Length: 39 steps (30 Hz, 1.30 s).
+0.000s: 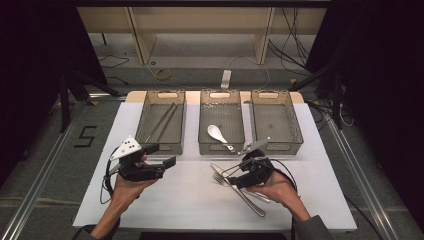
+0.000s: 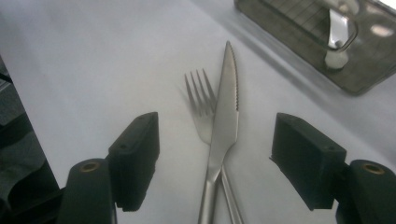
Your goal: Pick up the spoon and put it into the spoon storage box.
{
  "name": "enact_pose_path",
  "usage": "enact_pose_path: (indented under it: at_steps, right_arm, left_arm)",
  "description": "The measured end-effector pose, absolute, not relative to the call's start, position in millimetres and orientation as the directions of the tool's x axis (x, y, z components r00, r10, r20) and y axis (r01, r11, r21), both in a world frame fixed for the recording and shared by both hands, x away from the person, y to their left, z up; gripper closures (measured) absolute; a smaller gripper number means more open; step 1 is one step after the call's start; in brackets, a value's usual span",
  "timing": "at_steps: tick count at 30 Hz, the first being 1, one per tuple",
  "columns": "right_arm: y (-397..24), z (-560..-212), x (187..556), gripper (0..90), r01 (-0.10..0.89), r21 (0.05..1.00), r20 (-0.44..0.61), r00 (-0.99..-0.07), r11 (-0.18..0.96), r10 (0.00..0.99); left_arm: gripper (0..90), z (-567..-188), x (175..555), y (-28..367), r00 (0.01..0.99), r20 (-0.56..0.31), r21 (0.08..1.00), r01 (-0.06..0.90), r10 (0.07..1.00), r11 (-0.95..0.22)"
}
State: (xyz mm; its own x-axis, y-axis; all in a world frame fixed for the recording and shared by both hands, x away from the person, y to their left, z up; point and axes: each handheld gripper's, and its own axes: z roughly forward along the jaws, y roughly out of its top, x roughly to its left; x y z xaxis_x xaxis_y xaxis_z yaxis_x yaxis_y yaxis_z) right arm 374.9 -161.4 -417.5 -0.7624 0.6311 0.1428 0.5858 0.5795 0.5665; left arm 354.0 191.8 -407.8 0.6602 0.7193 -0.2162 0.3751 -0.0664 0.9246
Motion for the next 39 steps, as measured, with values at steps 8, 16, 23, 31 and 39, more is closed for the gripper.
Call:
enact_pose_path:
  at_steps: [8, 16, 23, 31, 39]
  right_arm:
    - [-161, -430, 366, 32.2, 0.584, 0.509, 0.129, -0.778, 0.632, 0.615]
    - [-163, -439, 366, 32.6, 0.592, 0.477, 0.107, -0.773, 0.65, 0.626]
    - [-163, -445, 366, 34.0, 0.59, 0.449, 0.102, -0.78, 0.671, 0.618]
    - [-161, -450, 363, 37.0, 0.586, 0.421, 0.103, -0.789, 0.692, 0.606]
    - [-163, -449, 357, 44.8, 0.584, 0.417, 0.108, -0.793, 0.697, 0.6]
  left_arm:
    - [16.0, -408, 354, 192, 0.661, -0.218, 0.925, 0.374, 0.719, -0.064]
    - [16.0, -408, 354, 193, 0.655, -0.219, 0.924, 0.377, 0.723, -0.061]
    - [16.0, -408, 355, 192, 0.655, -0.217, 0.923, 0.379, 0.724, -0.067]
    - [16.0, -408, 355, 192, 0.656, -0.218, 0.923, 0.379, 0.723, -0.066]
    - [16.0, -408, 354, 193, 0.656, -0.22, 0.924, 0.378, 0.722, -0.062]
